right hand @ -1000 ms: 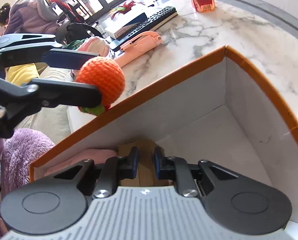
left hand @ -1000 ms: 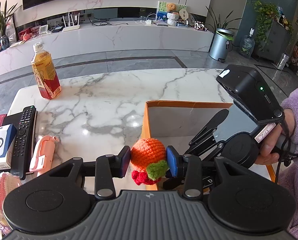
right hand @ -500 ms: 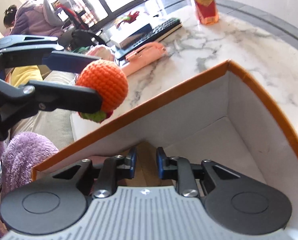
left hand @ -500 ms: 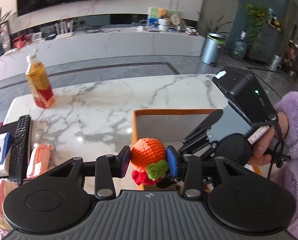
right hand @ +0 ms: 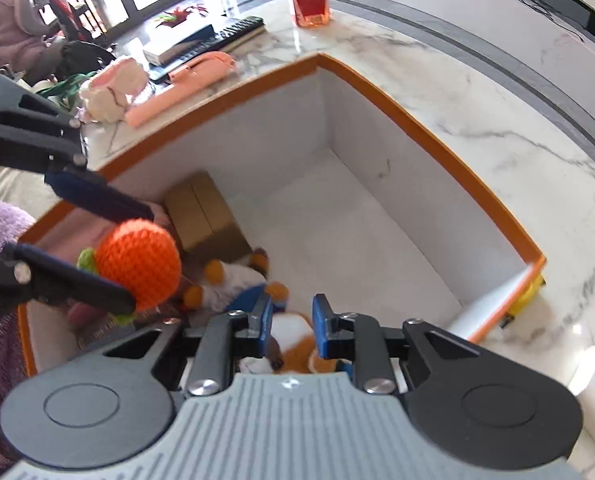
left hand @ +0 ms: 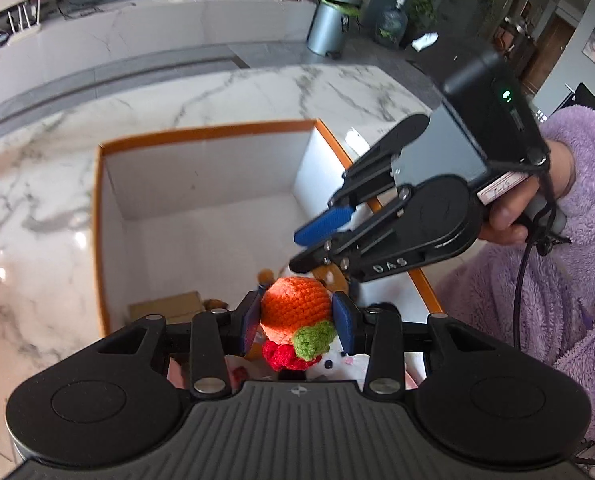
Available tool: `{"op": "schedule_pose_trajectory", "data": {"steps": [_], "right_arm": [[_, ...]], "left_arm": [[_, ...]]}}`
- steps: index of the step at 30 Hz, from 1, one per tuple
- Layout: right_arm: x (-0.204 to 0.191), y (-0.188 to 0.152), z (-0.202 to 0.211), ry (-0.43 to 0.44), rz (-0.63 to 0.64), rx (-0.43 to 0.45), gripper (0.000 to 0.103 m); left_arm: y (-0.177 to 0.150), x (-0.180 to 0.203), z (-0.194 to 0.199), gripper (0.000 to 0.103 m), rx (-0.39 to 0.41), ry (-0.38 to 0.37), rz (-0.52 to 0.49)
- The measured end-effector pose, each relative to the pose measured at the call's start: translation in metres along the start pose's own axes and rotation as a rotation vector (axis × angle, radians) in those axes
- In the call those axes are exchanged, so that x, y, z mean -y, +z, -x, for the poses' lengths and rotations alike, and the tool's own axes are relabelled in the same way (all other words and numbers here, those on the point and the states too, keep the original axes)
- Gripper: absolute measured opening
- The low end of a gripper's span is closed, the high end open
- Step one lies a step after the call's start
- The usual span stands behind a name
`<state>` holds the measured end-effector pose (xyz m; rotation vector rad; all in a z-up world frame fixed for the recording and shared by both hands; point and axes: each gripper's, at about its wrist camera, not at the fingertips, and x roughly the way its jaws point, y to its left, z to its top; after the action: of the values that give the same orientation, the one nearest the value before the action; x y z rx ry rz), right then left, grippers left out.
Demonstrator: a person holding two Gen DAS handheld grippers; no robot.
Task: Organize objects
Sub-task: 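Lower the cardboard box into the orange box with the right tool while the left tool carries the fruit, then release the crocheted fruit into the orange box with the left tool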
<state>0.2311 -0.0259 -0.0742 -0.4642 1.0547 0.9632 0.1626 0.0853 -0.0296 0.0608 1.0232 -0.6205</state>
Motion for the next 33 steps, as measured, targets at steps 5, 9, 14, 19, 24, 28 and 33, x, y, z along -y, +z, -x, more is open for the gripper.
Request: {"op": "schedule_pose_trajectory", "data": {"steps": [5, 9, 14, 19, 24, 28, 33], "right_arm": [[-0.004, -0.007, 0.006, -0.016, 0.028, 0.030, 0.022], [-0.008, -0.012, 0.010, -0.042, 0.034, 0.048, 0.023], [-0.008, -0.021, 0.015, -0.038, 0.027, 0.064, 0.023], [-0.009, -0.026, 0.023, -0.029, 0.019, 0.086, 0.023], [-0.012, -0.033, 0.042, -0.020, -0.011, 0.152, 0.025], [-0.015, -0.041, 0.062, -0.035, -0.064, 0.221, 0.032], [-0.014, -0.060, 0.091, -0.055, -0.171, 0.324, 0.033]], "left_arm": [[-0.004, 0.006, -0.024, 0.046, -0.078, 0.013, -0.019], [-0.006, 0.011, -0.035, 0.046, -0.107, 0.039, -0.028], [-0.006, 0.015, -0.039, 0.046, -0.126, 0.069, -0.042], [-0.007, 0.020, -0.035, 0.052, -0.129, 0.117, -0.056], [-0.007, 0.024, -0.024, 0.052, -0.098, 0.140, -0.040], [-0.004, 0.033, -0.006, 0.052, -0.024, 0.149, -0.038], [0.010, 0.054, 0.010, 0.052, 0.076, 0.145, -0.075]]}}
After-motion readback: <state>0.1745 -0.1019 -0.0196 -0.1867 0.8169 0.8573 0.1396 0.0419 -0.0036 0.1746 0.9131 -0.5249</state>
